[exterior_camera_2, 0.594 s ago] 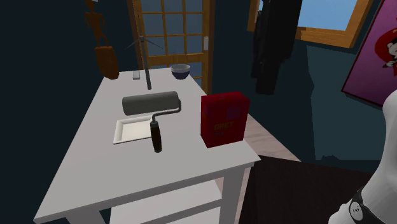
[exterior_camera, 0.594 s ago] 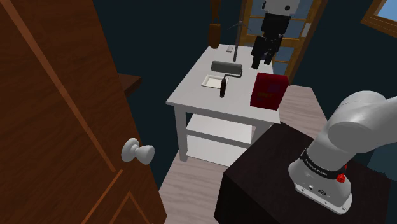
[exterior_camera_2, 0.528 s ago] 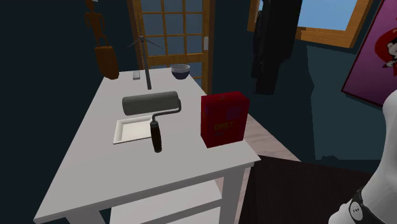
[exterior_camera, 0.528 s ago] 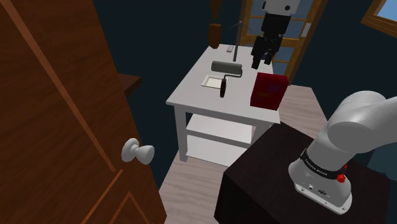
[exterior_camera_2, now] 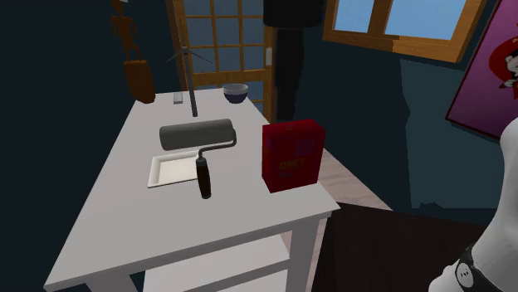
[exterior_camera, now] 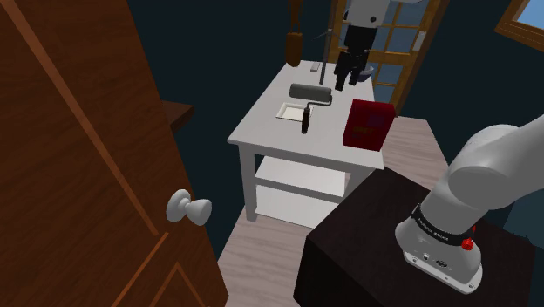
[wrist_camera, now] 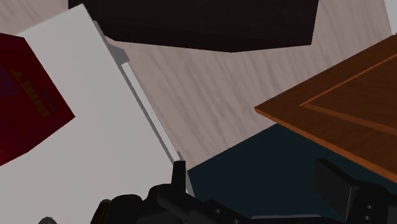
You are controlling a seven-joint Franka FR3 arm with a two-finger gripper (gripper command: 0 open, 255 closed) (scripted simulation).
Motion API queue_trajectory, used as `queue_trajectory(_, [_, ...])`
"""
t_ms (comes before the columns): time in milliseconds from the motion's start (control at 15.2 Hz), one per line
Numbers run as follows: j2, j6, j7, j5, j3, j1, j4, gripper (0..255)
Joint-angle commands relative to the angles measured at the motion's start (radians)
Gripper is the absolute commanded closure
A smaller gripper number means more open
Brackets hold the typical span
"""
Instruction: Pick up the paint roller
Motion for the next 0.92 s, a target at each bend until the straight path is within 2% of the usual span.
queue_trajectory(0, [0.07,0.026,-0.054,-0.006,-0.029,-0.001,0.037,0])
queue_trajectory(462, [0.346,0.08,-0.239,0.014,-0.112,-0.004,0.226,0])
queue_trajectory(858, [0.597,0.077,-0.39,0.068,-0.153,-0.023,0.446,0])
